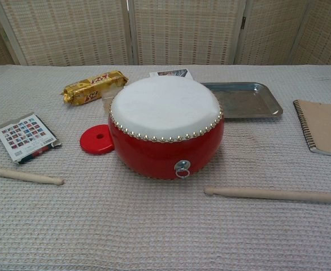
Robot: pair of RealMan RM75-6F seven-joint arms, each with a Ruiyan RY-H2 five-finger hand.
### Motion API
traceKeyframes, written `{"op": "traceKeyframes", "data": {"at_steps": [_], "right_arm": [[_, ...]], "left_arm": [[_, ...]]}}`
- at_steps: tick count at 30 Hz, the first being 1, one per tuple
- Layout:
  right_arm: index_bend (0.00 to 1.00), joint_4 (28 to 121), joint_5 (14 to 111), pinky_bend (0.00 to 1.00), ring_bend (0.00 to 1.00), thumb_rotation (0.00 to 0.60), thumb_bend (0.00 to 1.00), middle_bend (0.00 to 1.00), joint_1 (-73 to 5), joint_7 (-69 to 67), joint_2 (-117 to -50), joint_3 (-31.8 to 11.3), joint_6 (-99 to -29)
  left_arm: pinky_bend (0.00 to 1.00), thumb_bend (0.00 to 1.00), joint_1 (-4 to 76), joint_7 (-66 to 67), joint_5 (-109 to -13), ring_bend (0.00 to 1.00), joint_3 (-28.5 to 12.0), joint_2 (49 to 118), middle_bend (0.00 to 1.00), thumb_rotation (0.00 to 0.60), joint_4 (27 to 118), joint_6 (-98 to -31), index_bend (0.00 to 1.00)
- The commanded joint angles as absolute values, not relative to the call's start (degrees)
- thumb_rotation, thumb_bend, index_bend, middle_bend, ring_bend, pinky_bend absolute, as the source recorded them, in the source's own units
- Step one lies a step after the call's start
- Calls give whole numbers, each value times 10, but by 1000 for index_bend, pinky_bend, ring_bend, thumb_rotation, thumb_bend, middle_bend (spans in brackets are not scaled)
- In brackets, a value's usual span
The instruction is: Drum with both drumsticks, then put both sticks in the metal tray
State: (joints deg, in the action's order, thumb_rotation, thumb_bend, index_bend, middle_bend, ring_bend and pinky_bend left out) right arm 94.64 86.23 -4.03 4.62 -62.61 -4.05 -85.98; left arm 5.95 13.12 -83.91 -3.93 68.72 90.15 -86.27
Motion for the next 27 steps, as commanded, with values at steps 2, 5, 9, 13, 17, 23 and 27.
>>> {"op": "traceKeyframes", "data": {"at_steps": [2, 5, 9, 13, 17, 23, 27], "right_arm": [[69, 946, 863, 247, 106, 600, 182, 241, -39, 44, -626, -41, -863], [69, 944, 869, 247, 106, 600, 182, 241, -35, 39, -625, -39, -871], [69, 942, 875, 247, 106, 600, 182, 241, -32, 32, -622, -39, -881], [69, 941, 879, 248, 106, 600, 181, 241, -29, 28, -619, -39, -886], [69, 940, 882, 247, 106, 600, 182, 242, -30, 24, -617, -40, -887], [69, 939, 886, 247, 106, 600, 182, 242, -36, 22, -616, -41, -880], [69, 940, 887, 247, 106, 600, 182, 242, -39, 20, -616, -42, -877]], "left_arm": [[116, 329, 59, 132, -838, 160, -39, 688, 232, 600, 900, -862, 186], [116, 329, 58, 128, -842, 160, -36, 687, 232, 600, 900, -863, 188], [116, 329, 58, 120, -850, 171, -33, 686, 235, 600, 899, -864, 207], [117, 340, 65, 103, -862, 190, -28, 684, 247, 600, 900, -855, 229], [121, 363, 82, 76, -882, 209, -22, 685, 273, 600, 899, -832, 278], [146, 386, 120, 50, -907, 243, -17, 704, 326, 600, 884, -785, 383], [166, 416, 148, 33, -913, 251, -16, 725, 348, 600, 869, -746, 414]]}}
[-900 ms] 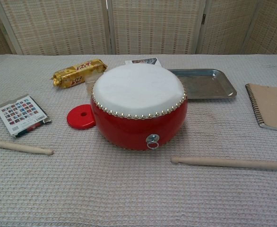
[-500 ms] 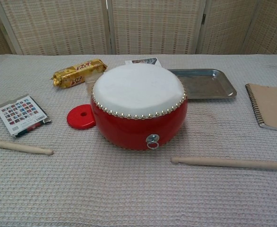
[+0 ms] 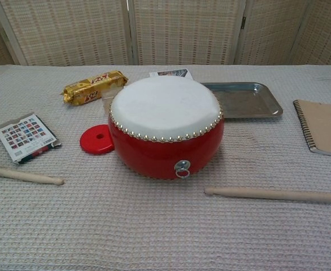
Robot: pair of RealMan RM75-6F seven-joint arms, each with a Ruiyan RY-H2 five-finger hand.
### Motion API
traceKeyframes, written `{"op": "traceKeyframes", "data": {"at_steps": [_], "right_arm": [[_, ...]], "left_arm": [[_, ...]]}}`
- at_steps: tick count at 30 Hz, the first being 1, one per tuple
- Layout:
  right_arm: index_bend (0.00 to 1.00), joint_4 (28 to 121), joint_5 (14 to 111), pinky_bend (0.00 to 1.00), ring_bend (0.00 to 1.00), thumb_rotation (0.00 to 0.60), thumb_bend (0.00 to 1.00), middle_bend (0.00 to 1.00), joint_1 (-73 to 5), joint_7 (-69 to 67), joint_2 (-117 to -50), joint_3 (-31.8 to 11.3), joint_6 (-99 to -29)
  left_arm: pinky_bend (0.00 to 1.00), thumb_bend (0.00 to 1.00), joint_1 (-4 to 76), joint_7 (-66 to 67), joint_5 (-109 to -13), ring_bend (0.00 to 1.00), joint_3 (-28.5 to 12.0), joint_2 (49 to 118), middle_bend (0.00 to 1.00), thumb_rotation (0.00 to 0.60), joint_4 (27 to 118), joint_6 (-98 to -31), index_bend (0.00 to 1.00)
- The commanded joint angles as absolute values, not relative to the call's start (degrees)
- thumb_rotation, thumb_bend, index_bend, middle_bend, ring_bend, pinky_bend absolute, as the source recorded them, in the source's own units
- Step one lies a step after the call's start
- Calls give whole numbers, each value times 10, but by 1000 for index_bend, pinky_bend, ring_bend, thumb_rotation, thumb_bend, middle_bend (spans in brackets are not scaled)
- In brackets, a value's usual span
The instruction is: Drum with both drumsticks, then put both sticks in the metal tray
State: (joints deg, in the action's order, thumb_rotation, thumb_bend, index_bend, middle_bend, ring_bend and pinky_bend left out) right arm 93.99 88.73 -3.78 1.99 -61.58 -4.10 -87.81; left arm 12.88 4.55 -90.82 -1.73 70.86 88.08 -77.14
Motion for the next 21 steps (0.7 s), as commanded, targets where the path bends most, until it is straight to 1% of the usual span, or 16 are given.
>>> {"op": "traceKeyframes", "data": {"at_steps": [1, 5, 11, 14, 21], "right_arm": [[69, 940, 886, 247, 106, 600, 182, 242, -40, 20, -616, -42, -875], [69, 940, 884, 247, 106, 600, 182, 241, -43, 20, -618, -42, -870], [69, 938, 880, 247, 106, 600, 182, 242, -44, 17, -618, -43, -866], [69, 936, 879, 247, 106, 600, 182, 242, -45, 15, -619, -43, -865], [69, 932, 878, 247, 106, 600, 182, 242, -43, 9, -619, -43, -867]], "left_arm": [[167, 417, 154, 32, -911, 251, -16, 730, 347, 600, 866, -738, 421], [166, 417, 175, 45, -902, 245, -16, 754, 342, 600, 852, -702, 431], [137, 376, 197, 71, -873, 153, -16, 789, 289, 600, 837, -654, 426], [115, 369, 202, 88, -854, 111, -19, 811, 261, 600, 825, -642, 435], [92, 372, 203, 150, -797, 71, -36, 851, 235, 600, 801, -638, 466]]}}
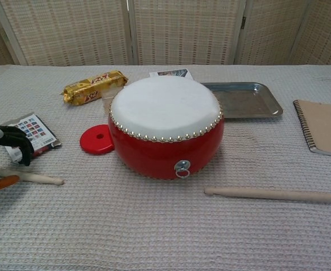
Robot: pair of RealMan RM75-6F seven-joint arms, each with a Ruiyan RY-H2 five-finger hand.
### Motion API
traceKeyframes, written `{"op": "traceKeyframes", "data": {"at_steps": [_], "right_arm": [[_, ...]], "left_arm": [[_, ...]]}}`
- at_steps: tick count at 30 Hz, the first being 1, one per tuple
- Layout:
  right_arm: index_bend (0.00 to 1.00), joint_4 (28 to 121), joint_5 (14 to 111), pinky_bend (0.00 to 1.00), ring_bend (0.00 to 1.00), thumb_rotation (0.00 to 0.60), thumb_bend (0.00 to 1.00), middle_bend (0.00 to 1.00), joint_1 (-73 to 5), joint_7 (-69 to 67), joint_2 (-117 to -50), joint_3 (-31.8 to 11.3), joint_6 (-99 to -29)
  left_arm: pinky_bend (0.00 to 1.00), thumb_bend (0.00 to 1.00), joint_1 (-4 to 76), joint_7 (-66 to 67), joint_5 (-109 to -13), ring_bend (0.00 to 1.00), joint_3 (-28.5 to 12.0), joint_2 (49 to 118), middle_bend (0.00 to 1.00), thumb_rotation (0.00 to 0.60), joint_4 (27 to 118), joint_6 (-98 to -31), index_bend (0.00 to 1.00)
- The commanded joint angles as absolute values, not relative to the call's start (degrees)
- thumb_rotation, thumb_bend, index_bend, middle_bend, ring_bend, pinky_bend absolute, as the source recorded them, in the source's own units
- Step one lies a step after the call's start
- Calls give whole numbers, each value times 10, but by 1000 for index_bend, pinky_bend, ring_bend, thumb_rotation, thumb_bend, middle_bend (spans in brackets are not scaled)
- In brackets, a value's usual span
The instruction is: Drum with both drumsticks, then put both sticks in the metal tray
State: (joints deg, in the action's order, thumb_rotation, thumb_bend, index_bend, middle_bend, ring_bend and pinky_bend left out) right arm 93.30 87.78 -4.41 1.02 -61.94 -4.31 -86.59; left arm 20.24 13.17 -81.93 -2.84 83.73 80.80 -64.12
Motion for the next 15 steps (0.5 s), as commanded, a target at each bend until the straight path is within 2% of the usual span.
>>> {"op": "traceKeyframes", "data": {"at_steps": [1, 5, 9, 15], "right_arm": [[69, 931, 878, 247, 106, 600, 182, 242, -43, 8, -619, -43, -868], [69, 929, 877, 247, 106, 600, 182, 241, -41, 4, -619, -43, -870], [69, 927, 877, 247, 106, 600, 182, 241, -40, 1, -620, -41, -870], [69, 924, 876, 247, 106, 600, 182, 242, -39, -4, -620, -41, -870]], "left_arm": [[79, 372, 203, 153, -790, 58, -37, 853, 226, 600, 802, -637, 466], [5, 373, 204, 157, -775, 2, -39, 860, 166, 600, 798, -635, 464], [0, 374, 206, 160, -765, 0, -41, 869, 126, 600, 792, -635, 452], [0, 373, 212, 173, -748, 0, -42, 877, 121, 600, 784, -626, 445]]}}
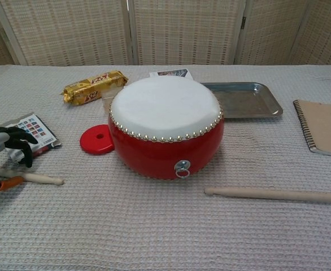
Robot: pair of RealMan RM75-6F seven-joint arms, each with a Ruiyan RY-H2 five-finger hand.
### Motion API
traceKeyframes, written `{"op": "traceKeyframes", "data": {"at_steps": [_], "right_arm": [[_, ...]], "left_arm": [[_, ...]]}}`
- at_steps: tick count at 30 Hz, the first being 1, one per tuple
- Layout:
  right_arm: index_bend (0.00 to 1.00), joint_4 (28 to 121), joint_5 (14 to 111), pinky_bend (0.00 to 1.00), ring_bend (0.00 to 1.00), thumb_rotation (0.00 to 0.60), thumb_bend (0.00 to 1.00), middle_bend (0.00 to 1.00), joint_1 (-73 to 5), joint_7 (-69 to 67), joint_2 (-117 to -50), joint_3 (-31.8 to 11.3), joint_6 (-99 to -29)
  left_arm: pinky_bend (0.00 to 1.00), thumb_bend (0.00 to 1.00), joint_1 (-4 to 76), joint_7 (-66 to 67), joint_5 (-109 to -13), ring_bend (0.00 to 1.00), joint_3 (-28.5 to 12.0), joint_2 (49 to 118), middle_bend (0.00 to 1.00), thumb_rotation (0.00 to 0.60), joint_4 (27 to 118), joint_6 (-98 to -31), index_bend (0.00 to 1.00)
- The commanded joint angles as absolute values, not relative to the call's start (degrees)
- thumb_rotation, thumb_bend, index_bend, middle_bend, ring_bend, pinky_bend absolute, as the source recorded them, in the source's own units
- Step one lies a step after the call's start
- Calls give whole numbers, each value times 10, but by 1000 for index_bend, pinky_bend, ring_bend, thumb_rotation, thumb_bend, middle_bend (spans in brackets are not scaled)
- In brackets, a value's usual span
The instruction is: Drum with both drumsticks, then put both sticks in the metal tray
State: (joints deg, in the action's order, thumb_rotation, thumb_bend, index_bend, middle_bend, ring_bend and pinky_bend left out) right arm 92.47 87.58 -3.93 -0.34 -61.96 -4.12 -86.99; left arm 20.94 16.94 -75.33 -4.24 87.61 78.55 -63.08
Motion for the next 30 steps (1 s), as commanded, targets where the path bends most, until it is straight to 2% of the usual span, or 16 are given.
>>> {"op": "traceKeyframes", "data": {"at_steps": [1, 14, 17, 20, 25, 30], "right_arm": [[69, 923, 875, 247, 106, 600, 182, 242, -39, -5, -620, -41, -870], [69, 920, 872, 247, 106, 600, 181, 241, -38, -13, -620, -41, -869], [69, 920, 872, 247, 106, 600, 181, 241, -37, -13, -619, -41, -869], [69, 923, 873, 247, 106, 600, 182, 242, -37, -12, -618, -41, -871], [69, 928, 874, 247, 106, 600, 182, 242, -36, -8, -616, -41, -873], [69, 932, 874, 247, 106, 600, 182, 241, -37, -3, -617, -41, -870]], "left_arm": [[0, 374, 213, 175, -745, 0, -42, 878, 121, 600, 783, -623, 449], [0, 420, 222, 175, -726, 0, -38, 881, 139, 600, 774, -607, 526], [0, 446, 217, 137, -739, 5, -43, 884, 191, 600, 775, -627, 577], [18, 462, 207, 60, -761, 70, -48, 880, 272, 600, 780, -654, 614], [118, 470, 185, -148, -795, 182, -60, 858, 376, 600, 800, -692, 631], [137, 478, 172, -353, -809, 204, -69, 836, 414, 600, 805, -700, 628]]}}
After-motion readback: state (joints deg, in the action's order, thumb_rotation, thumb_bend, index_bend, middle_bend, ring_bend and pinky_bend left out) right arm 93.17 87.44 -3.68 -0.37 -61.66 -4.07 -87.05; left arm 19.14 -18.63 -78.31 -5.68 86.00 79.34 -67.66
